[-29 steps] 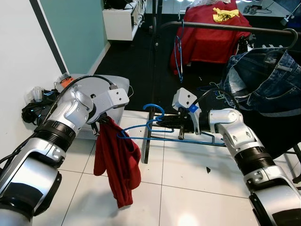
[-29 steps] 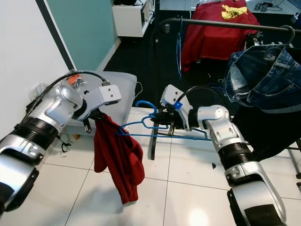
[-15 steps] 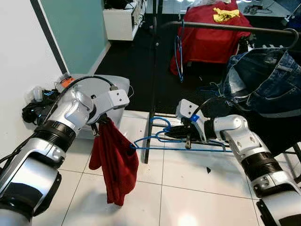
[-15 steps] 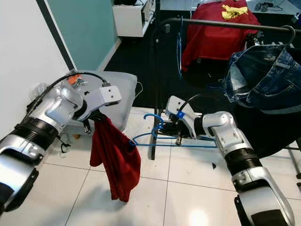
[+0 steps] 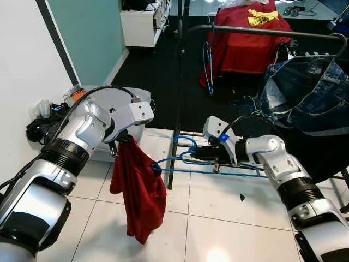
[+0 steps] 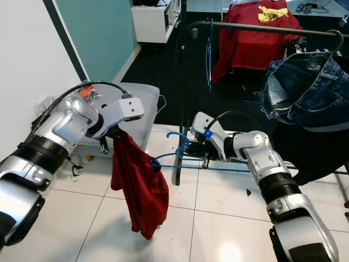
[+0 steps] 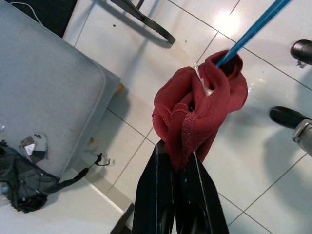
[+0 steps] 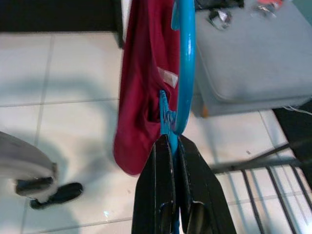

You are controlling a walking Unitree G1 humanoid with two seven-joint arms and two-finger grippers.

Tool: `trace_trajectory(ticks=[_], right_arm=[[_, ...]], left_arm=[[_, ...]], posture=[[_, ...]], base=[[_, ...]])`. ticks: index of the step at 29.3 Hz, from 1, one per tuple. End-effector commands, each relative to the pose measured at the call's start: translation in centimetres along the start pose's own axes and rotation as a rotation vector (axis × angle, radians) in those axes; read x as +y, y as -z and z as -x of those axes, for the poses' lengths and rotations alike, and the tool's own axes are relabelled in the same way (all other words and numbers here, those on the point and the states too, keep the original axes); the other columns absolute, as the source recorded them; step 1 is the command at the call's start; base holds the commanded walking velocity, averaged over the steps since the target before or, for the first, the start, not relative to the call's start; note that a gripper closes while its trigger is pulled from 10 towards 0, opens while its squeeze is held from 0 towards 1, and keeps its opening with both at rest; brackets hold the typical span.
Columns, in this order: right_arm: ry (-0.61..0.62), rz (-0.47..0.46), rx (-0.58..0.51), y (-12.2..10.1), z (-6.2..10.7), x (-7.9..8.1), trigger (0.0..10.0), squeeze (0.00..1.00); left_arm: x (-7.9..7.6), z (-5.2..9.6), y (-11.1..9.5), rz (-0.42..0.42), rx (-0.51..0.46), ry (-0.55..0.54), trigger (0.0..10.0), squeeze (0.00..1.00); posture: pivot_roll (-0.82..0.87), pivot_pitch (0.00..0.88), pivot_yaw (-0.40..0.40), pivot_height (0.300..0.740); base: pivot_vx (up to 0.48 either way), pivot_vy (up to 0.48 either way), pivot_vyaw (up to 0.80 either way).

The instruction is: Hang hanger

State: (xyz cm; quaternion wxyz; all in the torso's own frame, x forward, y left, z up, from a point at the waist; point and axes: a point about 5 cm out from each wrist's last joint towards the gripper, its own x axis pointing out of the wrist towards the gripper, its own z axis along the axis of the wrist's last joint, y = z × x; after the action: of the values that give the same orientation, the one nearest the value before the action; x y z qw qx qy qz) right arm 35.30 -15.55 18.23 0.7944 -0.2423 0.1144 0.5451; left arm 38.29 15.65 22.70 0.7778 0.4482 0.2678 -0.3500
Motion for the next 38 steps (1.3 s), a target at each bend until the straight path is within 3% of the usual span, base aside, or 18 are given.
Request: trace_trajectory(ticks=[1,19,28,38], right_arm=[[-0.038,-0.020,-0.034,-0.2,0.0,0.5,10.0,0.00],[-0.003,0.023,0.056,0.5,0.2,0.0,10.0,0.00],[0.011,0.009,0.035,0.4,0.2,-0.2,10.0,0.00],[-0.018,-0.005,-0.010,-0.3,-1.3,0.3,10.0,0.00]], left_arm=[[-0.2,0.0,0.2,0.002,0.004,0.005,10.0,0.00],[-0.3,0.5,0.0,-0.016,0.006,0.013,10.0,0.00],[-0.4,0.6,-0.4,-0.019,-0.008,0.020,10.0,0.00],[-1.6,0.2,-1.2,-0.035,-0.033,0.053,10.0,0.00]], posture=[[0.00,0.137,0.026,0.740],[0.00,0.142,0.024,0.740],[0.00,0.143,0.025,0.740],[-0.01,0.145,0.025,0.740]], base=[[0.000,0.000,0.00],[0.000,0.000,0.00],[0.000,0.000,0.00],[0.000,0.000,0.00]])
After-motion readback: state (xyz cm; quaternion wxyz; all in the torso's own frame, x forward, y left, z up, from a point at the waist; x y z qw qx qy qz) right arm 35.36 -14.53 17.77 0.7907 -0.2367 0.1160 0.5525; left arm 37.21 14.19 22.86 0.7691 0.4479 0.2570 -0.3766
